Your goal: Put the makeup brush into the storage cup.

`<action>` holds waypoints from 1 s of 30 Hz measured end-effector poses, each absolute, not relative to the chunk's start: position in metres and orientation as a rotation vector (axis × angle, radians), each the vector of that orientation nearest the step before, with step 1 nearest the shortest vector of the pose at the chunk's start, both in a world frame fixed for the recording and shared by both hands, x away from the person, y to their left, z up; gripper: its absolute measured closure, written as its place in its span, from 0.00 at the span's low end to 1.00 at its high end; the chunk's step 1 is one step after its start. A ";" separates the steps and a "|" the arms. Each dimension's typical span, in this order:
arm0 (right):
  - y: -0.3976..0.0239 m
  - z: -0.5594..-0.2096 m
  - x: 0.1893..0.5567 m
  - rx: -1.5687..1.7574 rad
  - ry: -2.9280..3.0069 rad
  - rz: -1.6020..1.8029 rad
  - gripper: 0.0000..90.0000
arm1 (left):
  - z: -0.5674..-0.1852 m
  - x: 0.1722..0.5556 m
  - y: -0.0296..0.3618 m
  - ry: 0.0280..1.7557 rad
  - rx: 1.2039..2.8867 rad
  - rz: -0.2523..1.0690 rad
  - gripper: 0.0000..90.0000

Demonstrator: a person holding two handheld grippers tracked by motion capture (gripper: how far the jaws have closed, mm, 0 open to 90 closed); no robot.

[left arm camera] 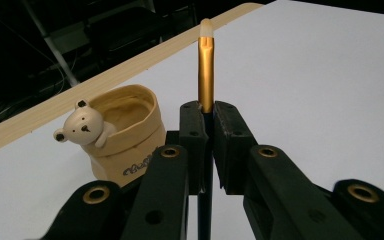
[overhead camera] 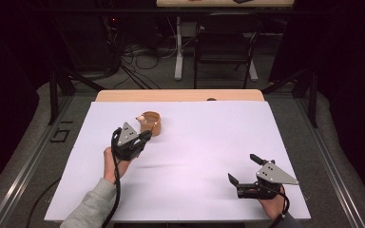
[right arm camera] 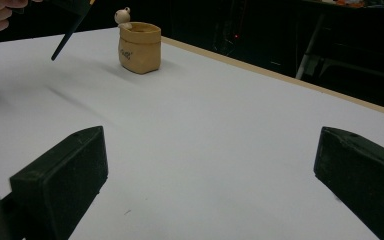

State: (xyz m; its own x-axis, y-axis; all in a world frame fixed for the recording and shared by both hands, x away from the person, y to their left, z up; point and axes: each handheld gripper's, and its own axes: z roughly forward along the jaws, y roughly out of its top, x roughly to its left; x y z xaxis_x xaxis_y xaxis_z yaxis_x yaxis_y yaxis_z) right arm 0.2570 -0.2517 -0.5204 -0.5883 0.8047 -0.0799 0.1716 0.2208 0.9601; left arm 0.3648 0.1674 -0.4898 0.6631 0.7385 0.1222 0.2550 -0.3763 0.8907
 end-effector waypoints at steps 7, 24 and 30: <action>-0.253 -0.520 0.257 0.899 1.912 1.392 0.00 | -0.490 0.368 0.164 0.784 1.910 0.656 0.93; -0.253 -0.520 0.257 0.898 1.908 1.392 0.00 | -0.487 0.381 0.168 0.833 1.839 0.670 0.93; -0.253 -0.520 0.257 0.899 1.908 1.392 0.00 | -0.486 0.386 0.168 0.842 1.834 0.675 0.93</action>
